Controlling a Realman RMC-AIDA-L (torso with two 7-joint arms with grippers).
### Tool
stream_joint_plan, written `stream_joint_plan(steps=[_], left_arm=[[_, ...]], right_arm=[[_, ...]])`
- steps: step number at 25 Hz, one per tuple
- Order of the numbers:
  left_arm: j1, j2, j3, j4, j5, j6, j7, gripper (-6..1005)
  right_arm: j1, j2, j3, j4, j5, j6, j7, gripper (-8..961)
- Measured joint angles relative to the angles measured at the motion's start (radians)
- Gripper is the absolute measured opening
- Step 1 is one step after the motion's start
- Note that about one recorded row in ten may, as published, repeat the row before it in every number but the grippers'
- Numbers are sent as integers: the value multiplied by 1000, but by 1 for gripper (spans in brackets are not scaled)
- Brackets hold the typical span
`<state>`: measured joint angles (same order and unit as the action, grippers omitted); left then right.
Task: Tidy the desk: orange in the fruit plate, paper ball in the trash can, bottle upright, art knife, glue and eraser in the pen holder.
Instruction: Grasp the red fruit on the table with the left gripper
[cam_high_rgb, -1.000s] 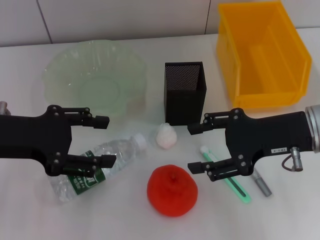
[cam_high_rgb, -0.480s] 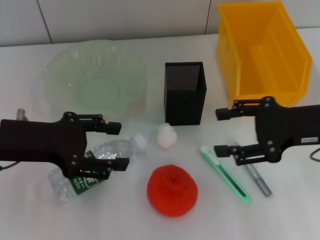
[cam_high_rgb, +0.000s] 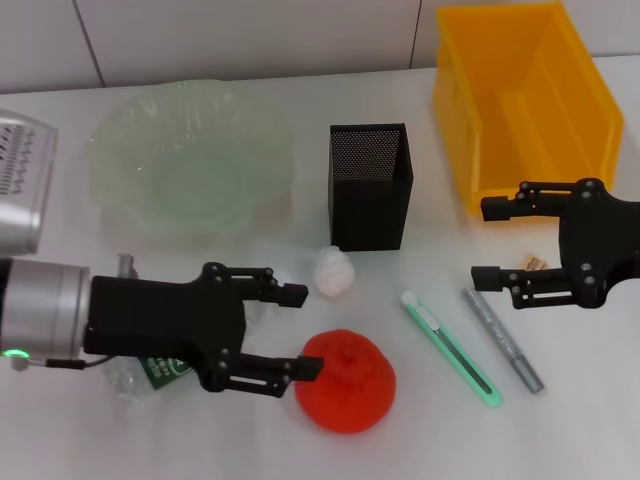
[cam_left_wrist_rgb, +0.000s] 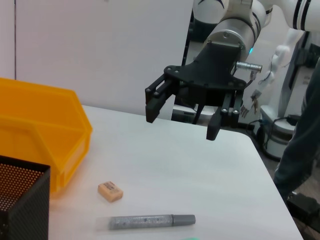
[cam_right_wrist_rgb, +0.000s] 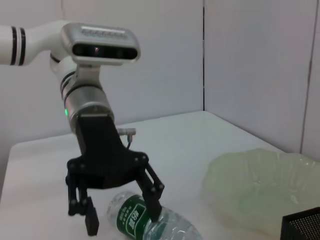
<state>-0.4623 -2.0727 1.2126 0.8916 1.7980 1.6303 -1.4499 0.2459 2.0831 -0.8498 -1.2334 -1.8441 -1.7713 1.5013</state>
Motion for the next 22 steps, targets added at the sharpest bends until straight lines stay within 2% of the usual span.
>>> stream_joint_plan(steps=[6, 13, 22], left_arm=[[-29, -1, 102, -94, -31, -123, 20, 707], [-65, -5, 155, -209, -81, -192, 101, 698], [-88, -6, 221, -274, -98, -279, 138, 686]], right_arm=[[-7, 0, 15, 0, -1, -13, 4, 767], [-7, 0, 25, 0, -9, -19, 14, 767], [-8, 0, 29, 0, -9, -31, 17, 766]])
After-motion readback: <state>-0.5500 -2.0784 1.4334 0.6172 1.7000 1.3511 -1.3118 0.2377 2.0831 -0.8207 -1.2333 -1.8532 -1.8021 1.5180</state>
